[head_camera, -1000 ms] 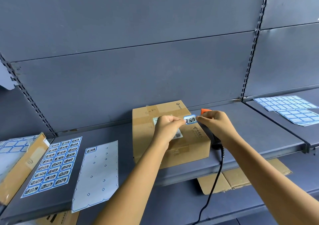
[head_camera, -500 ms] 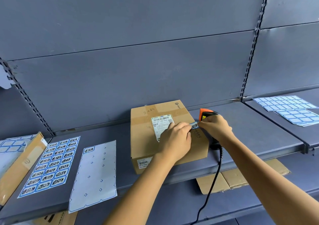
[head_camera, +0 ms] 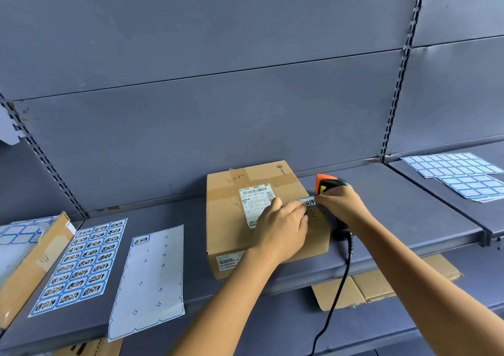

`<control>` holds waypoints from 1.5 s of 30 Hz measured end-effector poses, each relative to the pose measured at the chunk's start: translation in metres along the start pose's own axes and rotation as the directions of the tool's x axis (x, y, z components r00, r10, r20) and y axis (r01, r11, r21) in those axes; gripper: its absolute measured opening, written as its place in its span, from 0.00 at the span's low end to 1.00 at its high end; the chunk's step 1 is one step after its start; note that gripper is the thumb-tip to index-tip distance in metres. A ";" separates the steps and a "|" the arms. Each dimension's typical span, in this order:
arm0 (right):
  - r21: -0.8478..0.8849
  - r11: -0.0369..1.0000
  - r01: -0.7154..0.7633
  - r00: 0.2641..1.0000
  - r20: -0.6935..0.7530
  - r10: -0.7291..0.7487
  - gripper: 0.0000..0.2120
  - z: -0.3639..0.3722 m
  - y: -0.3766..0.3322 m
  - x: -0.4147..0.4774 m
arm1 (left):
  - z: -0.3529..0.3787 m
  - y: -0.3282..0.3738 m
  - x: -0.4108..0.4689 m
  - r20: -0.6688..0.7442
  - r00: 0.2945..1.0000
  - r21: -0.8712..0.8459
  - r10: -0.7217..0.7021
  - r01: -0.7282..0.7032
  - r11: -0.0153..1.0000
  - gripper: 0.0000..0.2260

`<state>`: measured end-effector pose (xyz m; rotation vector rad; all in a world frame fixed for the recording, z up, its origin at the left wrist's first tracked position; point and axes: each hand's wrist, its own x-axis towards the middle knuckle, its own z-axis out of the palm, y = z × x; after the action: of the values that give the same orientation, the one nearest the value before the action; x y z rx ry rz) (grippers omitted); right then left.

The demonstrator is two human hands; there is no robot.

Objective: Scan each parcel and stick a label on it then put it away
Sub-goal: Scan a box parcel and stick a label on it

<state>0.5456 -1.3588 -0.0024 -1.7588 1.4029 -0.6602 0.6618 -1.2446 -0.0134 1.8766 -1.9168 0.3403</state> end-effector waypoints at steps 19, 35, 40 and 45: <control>0.268 0.948 -0.170 0.941 0.330 0.076 0.08 0.009 0.005 -0.043 | 0.003 0.003 0.012 0.247 0.968 0.161 -0.048 0.008 0.987 0.28; 0.529 0.790 -0.310 0.920 0.375 0.109 0.21 0.032 -0.008 -0.068 | -0.062 -0.077 -0.072 0.283 0.505 -0.535 -0.816 0.789 0.303 0.10; 0.605 0.729 -0.320 0.900 0.433 0.035 0.18 0.022 -0.015 -0.083 | -0.068 -0.081 -0.088 0.208 0.507 -0.655 -0.836 0.707 0.266 0.07; 0.717 0.656 -0.236 0.950 0.313 0.000 0.14 -0.005 -0.003 -0.099 | -0.083 -0.093 -0.092 0.157 0.460 -0.817 -0.874 0.558 0.147 0.15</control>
<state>0.5180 -1.2642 0.0092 -1.0217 0.8344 -0.7355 0.7645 -1.1297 0.0051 1.6379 -0.4404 -0.4423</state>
